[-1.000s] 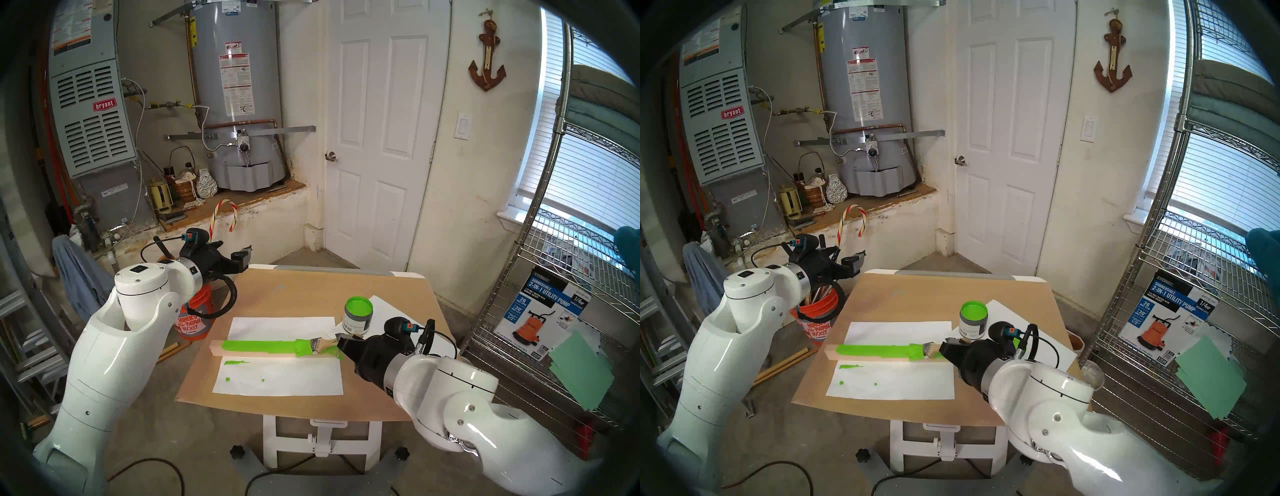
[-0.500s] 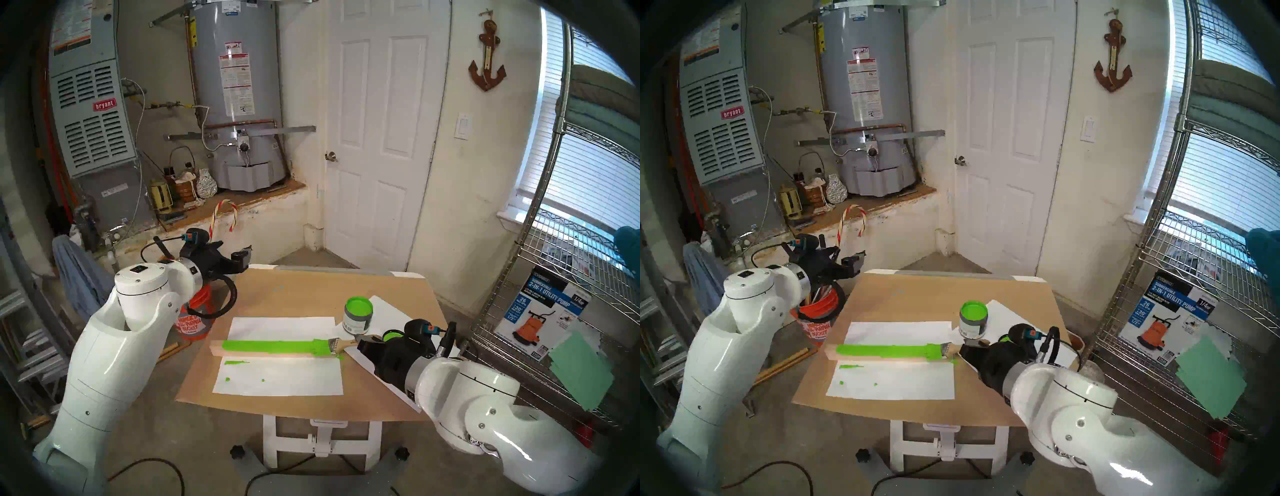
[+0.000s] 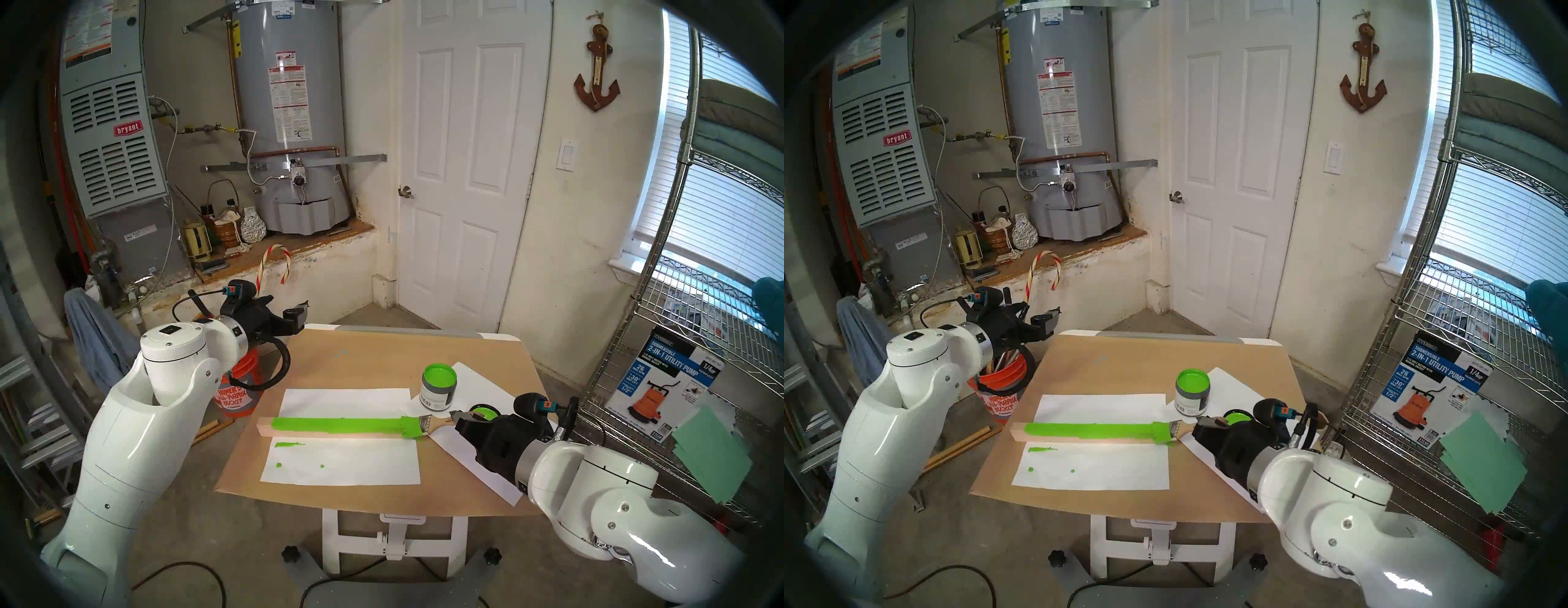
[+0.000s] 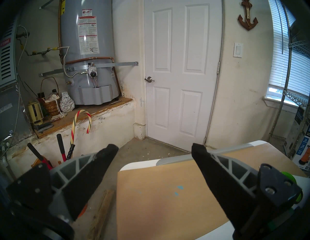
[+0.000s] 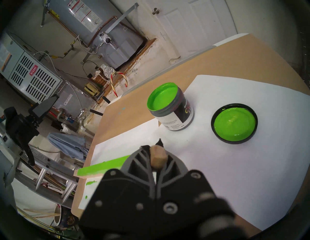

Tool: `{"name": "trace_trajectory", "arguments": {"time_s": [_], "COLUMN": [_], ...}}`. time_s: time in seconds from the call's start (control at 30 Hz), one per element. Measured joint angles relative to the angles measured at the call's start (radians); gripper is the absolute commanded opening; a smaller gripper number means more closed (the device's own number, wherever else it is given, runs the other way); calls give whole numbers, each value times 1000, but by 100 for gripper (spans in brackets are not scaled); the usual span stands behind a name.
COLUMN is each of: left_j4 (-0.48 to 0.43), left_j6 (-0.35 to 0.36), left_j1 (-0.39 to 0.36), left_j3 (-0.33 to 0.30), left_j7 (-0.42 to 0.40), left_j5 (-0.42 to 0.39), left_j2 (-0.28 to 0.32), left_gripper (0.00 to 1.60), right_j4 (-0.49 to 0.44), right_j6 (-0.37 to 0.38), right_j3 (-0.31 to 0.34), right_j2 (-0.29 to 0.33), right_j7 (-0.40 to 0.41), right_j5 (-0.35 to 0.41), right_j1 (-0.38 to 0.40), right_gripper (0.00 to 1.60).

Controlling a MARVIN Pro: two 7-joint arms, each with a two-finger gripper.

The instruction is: Pick up brush, dip the brush into paint, and paint the wood

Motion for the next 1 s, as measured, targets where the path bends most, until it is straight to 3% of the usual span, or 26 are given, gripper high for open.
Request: {"name": "trace_trajectory", "arguments": {"time_s": [0.33,0.7,1.0], "left_j4": [0,1,1], "left_j6": [0,0,0], "left_j1": [0,0,0], "left_j3": [0,1,1], "left_j7": [0,0,0], "left_j5": [0,0,0], "left_j2": [0,0,0], "left_gripper": [160,160,160], "right_j4": [-26,-34,-36], "right_j6": [-10,-21,-78], "right_j3": [43,48,139], "right_j2": [14,-16,-32], "right_j7": [49,198,230], "right_j5": [62,93,120], "right_j1": [-32,8,-1], "right_gripper": [0,0,0]}}
